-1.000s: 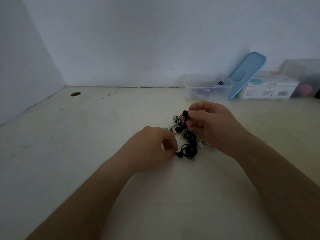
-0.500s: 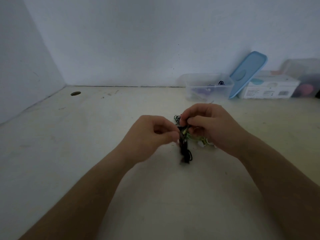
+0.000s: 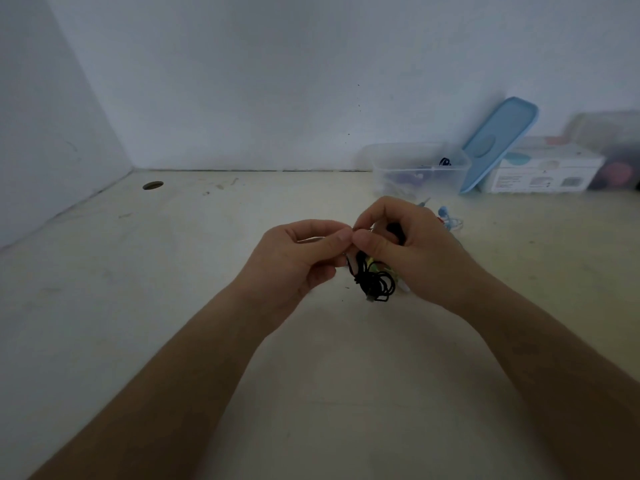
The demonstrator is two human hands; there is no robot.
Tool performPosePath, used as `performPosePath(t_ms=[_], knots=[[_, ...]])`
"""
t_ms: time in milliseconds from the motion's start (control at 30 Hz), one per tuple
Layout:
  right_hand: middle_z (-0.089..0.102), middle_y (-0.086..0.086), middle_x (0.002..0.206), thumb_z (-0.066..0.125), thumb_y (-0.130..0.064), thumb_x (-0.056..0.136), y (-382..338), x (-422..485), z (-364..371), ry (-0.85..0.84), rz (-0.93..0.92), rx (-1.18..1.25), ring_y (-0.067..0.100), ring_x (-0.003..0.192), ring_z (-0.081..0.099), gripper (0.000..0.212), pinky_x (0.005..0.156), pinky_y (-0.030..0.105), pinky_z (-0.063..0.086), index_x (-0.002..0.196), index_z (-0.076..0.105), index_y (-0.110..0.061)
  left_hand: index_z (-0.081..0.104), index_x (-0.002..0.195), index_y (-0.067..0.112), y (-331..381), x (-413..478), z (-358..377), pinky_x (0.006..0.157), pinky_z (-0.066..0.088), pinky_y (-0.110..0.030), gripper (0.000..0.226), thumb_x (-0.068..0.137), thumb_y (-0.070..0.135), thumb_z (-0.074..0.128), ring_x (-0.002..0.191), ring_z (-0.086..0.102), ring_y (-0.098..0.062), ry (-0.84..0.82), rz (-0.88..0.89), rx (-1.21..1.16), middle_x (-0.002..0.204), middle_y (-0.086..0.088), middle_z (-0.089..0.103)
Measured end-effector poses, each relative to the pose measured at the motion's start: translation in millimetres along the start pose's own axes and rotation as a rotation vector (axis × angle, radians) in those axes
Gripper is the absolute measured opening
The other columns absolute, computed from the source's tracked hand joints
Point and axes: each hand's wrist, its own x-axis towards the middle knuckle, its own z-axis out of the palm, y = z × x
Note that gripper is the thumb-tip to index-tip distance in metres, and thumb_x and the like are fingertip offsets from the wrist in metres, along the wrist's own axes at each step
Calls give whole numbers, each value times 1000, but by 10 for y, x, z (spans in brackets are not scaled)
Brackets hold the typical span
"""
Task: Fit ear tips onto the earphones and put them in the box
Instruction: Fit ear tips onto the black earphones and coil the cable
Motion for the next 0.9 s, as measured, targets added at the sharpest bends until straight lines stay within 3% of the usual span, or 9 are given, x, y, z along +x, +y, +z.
performPosePath(t_ms=[67, 133, 200, 267, 367, 567, 733, 900], knots=[[61, 25, 76, 63, -25, 94, 16, 0, 3, -14, 23, 7, 32, 65, 55, 8, 63, 35, 51, 88, 61, -20, 75, 91, 11, 24, -9, -4, 56, 51, -17, 14, 79, 18, 72, 66, 64, -10, -19, 1, -8, 80, -6, 73], [66, 18, 80, 58, -25, 97, 22, -2, -2, -39, 73, 49, 31, 69, 62, 10, 69, 40, 55, 90, 59, -18, 74, 95, 12, 82, -12, -57, 56, 51, -18, 14, 84, 20, 71, 68, 67, -10, 24, 60, 116, 86, -5, 76], [61, -2, 68, 54, -24, 99, 24, -10, -4, -58, 154, 116, 13, 61, 57, 13, 64, 29, 52, 88, 58, -17, 75, 91, 16, 132, 12, -189, 55, 49, -15, 7, 87, 21, 72, 64, 66, -5, 145, 216, 449, 81, 2, 76], [52, -12, 59, 50, -21, 101, 46, -11, -2, -70, 232, 228, 6, 56, 50, 17, 62, 24, 48, 86, 56, -16, 76, 83, 26, 148, 48, -327, 58, 44, -7, 3, 84, 23, 76, 61, 62, 4, 216, 324, 812, 74, 12, 73], [46, -10, 60, 48, -17, 102, 58, -9, 7, -82, 284, 374, 6, 55, 44, 17, 59, 23, 46, 87, 55, -13, 74, 77, 32, 104, 60, -390, 58, 40, -2, 9, 78, 25, 79, 64, 61, 9, 154, 251, 1104, 72, 19, 70], [51, -2, 61, 45, -12, 102, 46, 21, 29, -55, 348, 655, 8, 52, 41, 19, 50, 21, 41, 89, 54, -2, 76, 82, 31, 50, 68, -351, 55, 39, -10, 14, 73, 27, 85, 58, 57, 3, 30, 128, 1271, 72, 13, 67], [51, 12, 78, 48, -14, 101, 76, 20, 47, -55, 379, 702, 10, 56, 44, 19, 53, 23, 44, 88, 57, -5, 75, 79, 33, 9, 86, -341, 60, 44, -11, 16, 75, 20, 82, 60, 58, 4, 5, 128, 1299, 72, 14, 67], [48, 19, 91, 47, -15, 100, 88, 20, 33, -89, 347, 670, 10, 55, 43, 27, 53, 22, 43, 79, 61, -8, 70, 73, 34, 18, 80, -324, 51, 40, -6, 16, 80, 22, 79, 54, 59, -2, 51, 218, 1241, 74, 15, 66]])
